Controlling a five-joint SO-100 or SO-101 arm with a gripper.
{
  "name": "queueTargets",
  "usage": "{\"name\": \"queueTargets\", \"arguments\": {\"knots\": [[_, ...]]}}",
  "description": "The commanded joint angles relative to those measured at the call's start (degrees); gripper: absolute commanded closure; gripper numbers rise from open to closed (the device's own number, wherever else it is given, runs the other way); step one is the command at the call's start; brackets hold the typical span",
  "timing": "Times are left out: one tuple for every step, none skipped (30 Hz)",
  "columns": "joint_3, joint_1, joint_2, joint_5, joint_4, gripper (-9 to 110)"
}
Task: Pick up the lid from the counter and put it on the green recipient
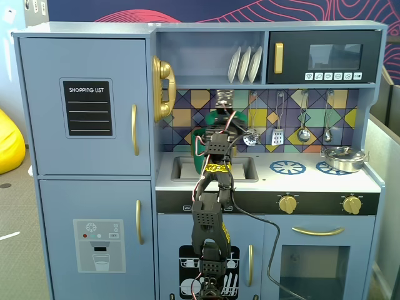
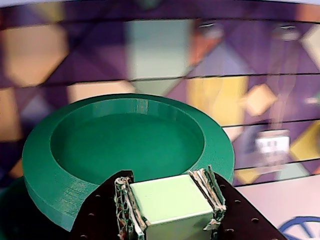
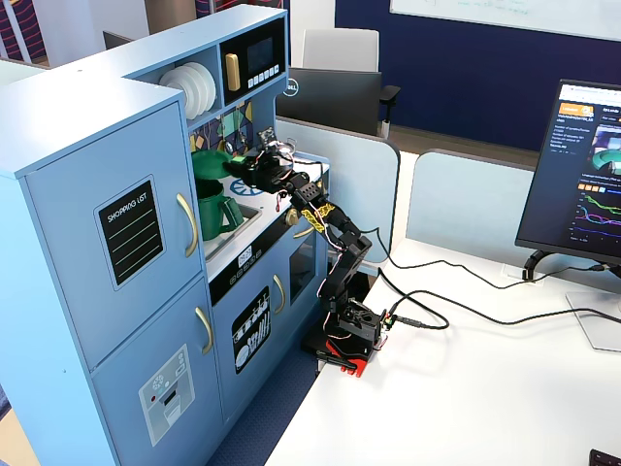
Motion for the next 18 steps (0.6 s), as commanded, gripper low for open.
{"name": "queueTargets", "arguments": {"knots": [[-3.0, -2.8, 4.8, -1.1, 0.1, 102], [-2.8, -3.3, 4.9, -1.2, 0.4, 102], [-2.5, -3.7, 4.9, -1.4, 0.4, 102], [-2.4, -4.0, 4.8, -1.7, 0.4, 102], [-2.1, -4.4, 4.8, -1.7, 0.4, 102], [-1.8, -4.5, 4.9, -1.7, 0.5, 102], [-1.5, -4.7, 5.1, -1.6, 0.9, 102], [-1.1, -4.9, 5.4, -1.3, 1.1, 102], [-0.5, -5.1, 5.7, -1.2, 1.3, 102], [0.3, -5.2, 6.1, -1.4, 1.3, 102], [1.0, -5.4, 6.4, -1.7, 1.3, 102], [1.6, -5.5, 6.7, -1.7, 1.2, 102], [2.2, -5.5, 6.9, -1.6, 1.2, 102], [2.7, -5.5, 7.0, -1.7, 1.2, 102], [3.3, -5.5, 7.1, -1.7, 1.1, 102], [3.6, -5.5, 7.1, -1.5, 1.0, 102], [4.0, -5.5, 7.0, -1.4, 1.0, 102], [4.3, -5.5, 6.9, -1.4, 0.8, 102]]}}
